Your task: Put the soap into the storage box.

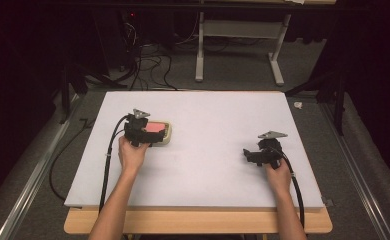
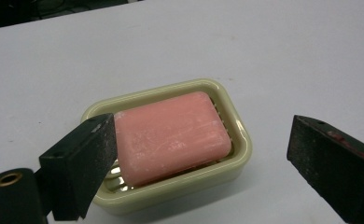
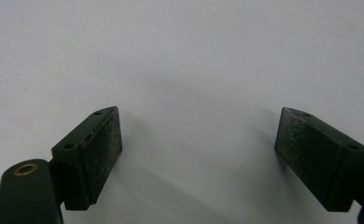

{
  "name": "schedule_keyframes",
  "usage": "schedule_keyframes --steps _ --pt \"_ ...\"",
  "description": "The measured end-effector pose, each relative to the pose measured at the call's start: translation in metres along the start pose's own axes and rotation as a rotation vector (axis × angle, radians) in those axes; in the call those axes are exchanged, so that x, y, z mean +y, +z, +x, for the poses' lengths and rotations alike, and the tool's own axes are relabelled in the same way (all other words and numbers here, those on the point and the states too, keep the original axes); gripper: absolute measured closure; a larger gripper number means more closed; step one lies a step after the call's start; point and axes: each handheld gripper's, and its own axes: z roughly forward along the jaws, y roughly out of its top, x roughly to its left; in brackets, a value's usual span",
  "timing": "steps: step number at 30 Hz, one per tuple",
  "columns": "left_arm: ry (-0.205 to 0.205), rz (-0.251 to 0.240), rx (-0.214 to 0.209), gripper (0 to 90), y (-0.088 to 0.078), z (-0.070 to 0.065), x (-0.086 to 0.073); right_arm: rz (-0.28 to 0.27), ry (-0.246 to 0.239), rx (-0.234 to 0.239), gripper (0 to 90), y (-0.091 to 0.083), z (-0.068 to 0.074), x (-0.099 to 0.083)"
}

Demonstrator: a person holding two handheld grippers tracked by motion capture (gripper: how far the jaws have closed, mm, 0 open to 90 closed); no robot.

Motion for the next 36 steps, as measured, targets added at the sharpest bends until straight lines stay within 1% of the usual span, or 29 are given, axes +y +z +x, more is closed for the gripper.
schedule_keyframes --steps 6,11,18,21,27,28,31,36 --pt "-0.004 -0.027 -0.018 9.8 -0.012 -0.001 -0.002 0.0 0.0 0.0 15.5 0.0 0.0 0.0" --pt "-0.002 -0.036 -0.029 10.1 -0.018 -0.003 -0.004 0.0 0.0 0.0 15.5 0.0 0.0 0.0" --pt "0.01 -0.054 -0.04 10.0 -0.029 -0.007 -0.003 0.0 0.0 0.0 15.5 0.0 0.0 0.0" --pt "0.006 -0.068 -0.048 10.1 -0.034 -0.008 -0.005 0.0 0.0 0.0 15.5 0.0 0.0 0.0" --pt "0.001 -0.073 -0.062 10.6 -0.041 -0.009 -0.01 0.001 0.002 0.0 15.5 0.0 0.0 0.0" --pt "-0.003 -0.077 -0.066 10.6 -0.042 -0.009 -0.011 0.001 0.002 0.0 15.5 0.0 0.0 0.0" --pt "-0.02 -0.075 -0.099 10.8 -0.046 -0.008 -0.014 0.0 0.0 0.0 15.5 0.0 0.0 0.0" --pt "-0.026 -0.085 -0.107 11.2 -0.053 -0.008 -0.019 0.0 0.0 0.0 15.5 0.0 0.0 0.0"
